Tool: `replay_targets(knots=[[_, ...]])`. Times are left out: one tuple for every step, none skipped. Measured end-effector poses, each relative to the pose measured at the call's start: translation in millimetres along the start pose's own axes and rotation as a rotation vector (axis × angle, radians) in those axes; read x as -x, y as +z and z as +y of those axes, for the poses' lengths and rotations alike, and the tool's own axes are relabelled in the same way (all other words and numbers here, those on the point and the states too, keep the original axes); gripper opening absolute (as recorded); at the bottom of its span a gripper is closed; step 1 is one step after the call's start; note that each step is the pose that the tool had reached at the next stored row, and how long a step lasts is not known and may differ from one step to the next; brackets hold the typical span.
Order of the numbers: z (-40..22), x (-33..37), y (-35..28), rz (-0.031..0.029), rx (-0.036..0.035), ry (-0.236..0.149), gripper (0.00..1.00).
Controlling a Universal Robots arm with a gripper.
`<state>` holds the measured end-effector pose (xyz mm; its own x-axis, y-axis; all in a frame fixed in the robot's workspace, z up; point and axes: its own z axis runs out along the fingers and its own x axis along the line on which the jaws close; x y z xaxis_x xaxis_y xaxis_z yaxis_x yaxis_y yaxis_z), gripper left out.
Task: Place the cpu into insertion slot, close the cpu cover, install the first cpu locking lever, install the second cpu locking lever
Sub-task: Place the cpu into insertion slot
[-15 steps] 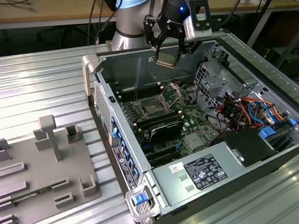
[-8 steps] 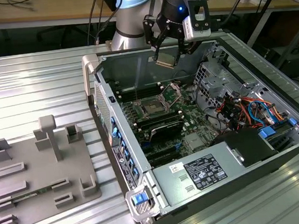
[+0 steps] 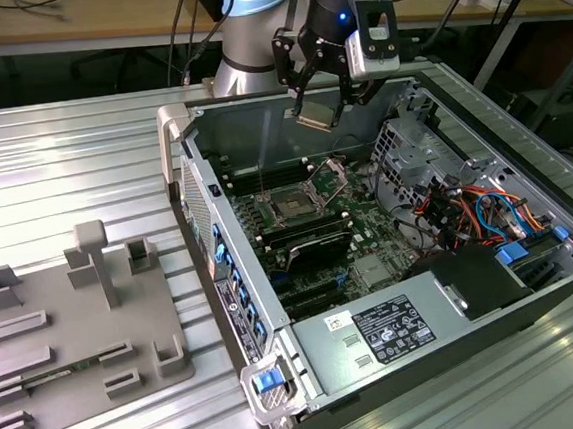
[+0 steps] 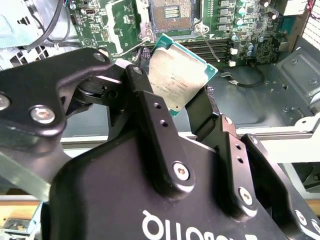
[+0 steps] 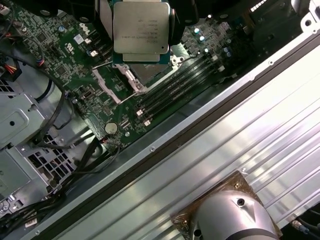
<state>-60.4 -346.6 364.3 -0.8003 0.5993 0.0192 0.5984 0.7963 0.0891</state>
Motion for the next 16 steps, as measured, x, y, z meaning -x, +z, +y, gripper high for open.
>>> replay_targets(knots=[[-0.2, -0.3, 0.0, -0.0004, 0.0001, 0.004, 0.55], [-0.4, -0.5, 0.1, -0.0008, 0.0002, 0.008, 0.55], [-0.7, -0.9, 0.1, -0.0014, 0.0004, 0.015, 0.55], [-0.9, -1.2, 0.1, -0.0017, 0.0005, 0.02, 0.55], [-1.1, -1.4, 0.2, -0.0021, 0.0005, 0.024, 0.55], [-1.4, -1.8, 0.2, -0.0026, 0.0006, 0.03, 0.55], [-1.7, -2.2, 0.2, -0.003, 0.0007, 0.034, 0.55], [-2.0, -2.7, 0.2, -0.0037, 0.0008, 0.041, 0.55], [-2.4, -3.1, 0.3, -0.0044, 0.001, 0.049, 0.55], [-2.6, -3.4, 0.3, -0.0047, 0.001, 0.053, 0.55], [-2.8, -3.7, 0.3, -0.005, 0.0012, 0.056, 0.55], [-3.1, -4.0, 0.4, -0.0053, 0.0012, 0.06, 0.55], [-3.3, -4.3, 0.4, -0.0056, 0.0012, 0.063, 0.55], [-3.6, -4.7, 0.4, -0.0059, 0.0013, 0.066, 0.55], [-3.8, -5.1, 0.4, -0.0061, 0.0014, 0.069, 0.55], [-4.0, -5.3, 0.3, -0.0064, 0.0014, 0.071, 0.55]])
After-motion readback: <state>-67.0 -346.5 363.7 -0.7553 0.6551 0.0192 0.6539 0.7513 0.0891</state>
